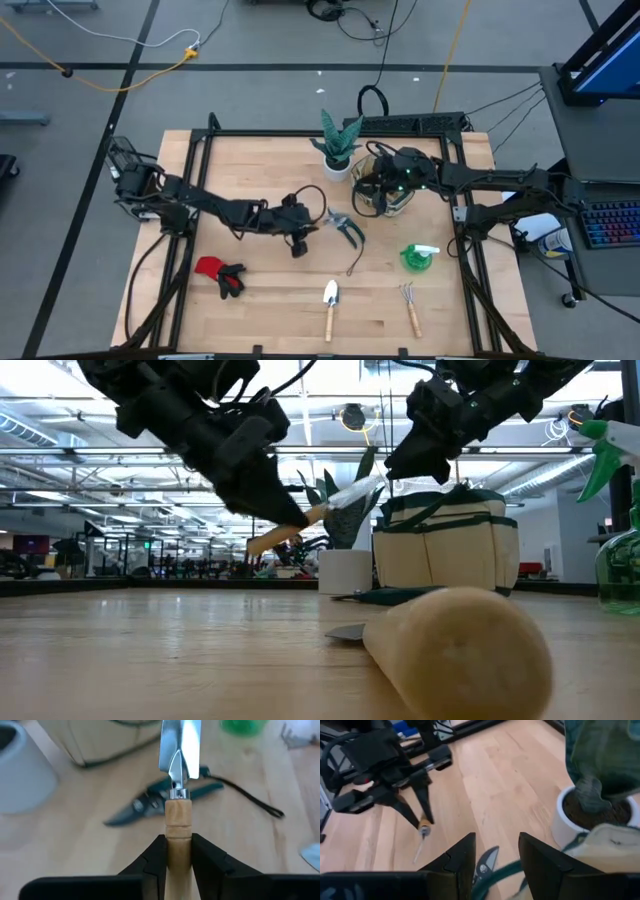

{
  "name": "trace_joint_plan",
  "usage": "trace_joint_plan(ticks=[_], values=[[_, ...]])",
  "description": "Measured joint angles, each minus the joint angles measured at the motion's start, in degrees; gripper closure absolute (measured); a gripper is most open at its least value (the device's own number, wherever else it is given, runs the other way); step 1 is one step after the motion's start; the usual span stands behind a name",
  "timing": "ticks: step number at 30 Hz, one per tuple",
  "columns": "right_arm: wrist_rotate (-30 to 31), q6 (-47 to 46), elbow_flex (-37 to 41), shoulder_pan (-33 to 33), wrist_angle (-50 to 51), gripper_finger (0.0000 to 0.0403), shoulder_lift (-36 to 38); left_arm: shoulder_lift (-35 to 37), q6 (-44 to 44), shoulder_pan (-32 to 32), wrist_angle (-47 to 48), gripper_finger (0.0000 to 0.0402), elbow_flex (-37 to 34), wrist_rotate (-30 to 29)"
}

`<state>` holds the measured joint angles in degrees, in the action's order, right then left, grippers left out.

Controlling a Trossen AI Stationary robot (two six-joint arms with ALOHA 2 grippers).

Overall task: Pick & Place Garden tools in Gardening bag
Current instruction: Put the top brown trowel into the gardening bag

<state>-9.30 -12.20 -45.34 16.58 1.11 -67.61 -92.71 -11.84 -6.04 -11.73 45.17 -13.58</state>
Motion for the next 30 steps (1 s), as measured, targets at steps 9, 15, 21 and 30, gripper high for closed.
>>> trace_joint_plan(ticks=[9,15,21,30], values=[[0.09,1.37,0.0,-0.97,-3.65,0.0264,0.0,0.04,2.49,3.81,-8.2,0.0333,0.04,-3.39],[0.2,2.36,0.0,-0.97,-4.18,0.0264,0.0,0.04,4.76,5.52,-12.42,0.0332,0.04,-3.62],[0.2,2.88,0.0,-0.97,-4.35,0.0264,0.0,0.04,6.24,6.24,-15.64,0.0331,0.04,-6.62],[0.2,2.88,0.02,-0.97,-5.49,0.0264,0.0,0.07,10.46,7.14,-25.27,0.033,0.04,-7.62]])
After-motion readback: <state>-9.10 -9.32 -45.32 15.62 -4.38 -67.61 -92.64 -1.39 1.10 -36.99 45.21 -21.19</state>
